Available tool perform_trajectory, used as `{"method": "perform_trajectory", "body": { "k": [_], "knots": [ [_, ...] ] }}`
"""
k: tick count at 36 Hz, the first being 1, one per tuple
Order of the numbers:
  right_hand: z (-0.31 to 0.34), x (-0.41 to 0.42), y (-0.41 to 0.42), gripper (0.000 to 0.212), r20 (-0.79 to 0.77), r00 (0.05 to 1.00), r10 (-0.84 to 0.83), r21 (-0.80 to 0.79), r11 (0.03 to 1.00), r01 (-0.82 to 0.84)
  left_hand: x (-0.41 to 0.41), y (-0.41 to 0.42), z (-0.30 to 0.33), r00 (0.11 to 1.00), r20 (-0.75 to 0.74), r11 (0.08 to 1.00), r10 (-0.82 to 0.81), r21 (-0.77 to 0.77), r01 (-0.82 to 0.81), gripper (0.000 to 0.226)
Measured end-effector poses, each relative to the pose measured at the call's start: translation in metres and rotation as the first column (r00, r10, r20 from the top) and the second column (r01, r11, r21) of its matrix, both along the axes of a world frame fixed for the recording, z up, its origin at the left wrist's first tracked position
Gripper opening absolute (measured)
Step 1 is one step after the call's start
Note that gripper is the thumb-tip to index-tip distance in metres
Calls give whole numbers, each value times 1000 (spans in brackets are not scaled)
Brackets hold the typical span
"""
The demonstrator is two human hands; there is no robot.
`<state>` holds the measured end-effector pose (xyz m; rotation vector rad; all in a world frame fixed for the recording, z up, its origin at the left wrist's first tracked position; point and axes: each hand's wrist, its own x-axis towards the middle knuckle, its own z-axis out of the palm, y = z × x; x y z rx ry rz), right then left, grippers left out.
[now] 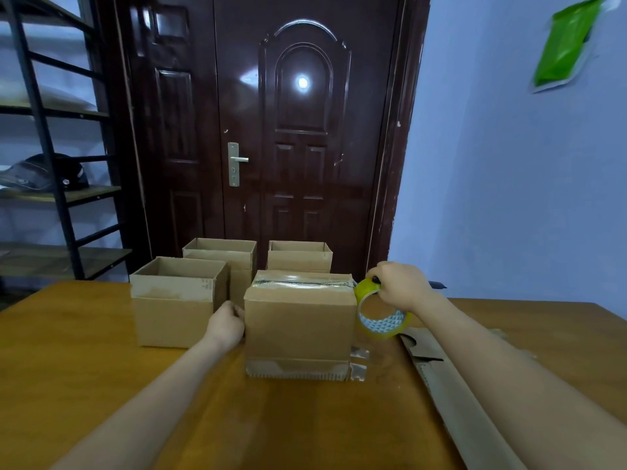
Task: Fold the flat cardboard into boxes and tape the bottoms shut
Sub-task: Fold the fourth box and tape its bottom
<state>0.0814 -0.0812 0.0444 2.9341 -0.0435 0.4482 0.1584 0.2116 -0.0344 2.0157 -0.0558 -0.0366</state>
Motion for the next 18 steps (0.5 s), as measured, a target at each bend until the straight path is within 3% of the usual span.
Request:
{"method": "perform_trajectory", "body": {
  "k": [4,7,9,11,13,18],
  "knots": [
    [0,0,1,32,-6,1000,7,-2,1000,-7,-8,1,13,975,166,977,150,-177,-120,28],
    [0,-1,2,31,-3,1000,14,5,1000,-14,-21,-3,35,982,168,928,91,-371,-23,42],
    [0,-1,4,33,2,1000,19,14,1000,-19,-27,-6,47,983,180,924,-17,-372,85,49],
    [0,0,6,34,7,1000,21,28,999,-21,-29,-8,54,973,189,947,-135,-265,183,54],
    [-1,-1,8,34,17,1000,18,50,999,-19,-27,-9,55,956,200,973,-213,-50,227,57],
    [-7,-3,11,36,60,998,-33,123,992,26,-24,-7,54,922,226,902,-316,372,218,56]
  ]
}}
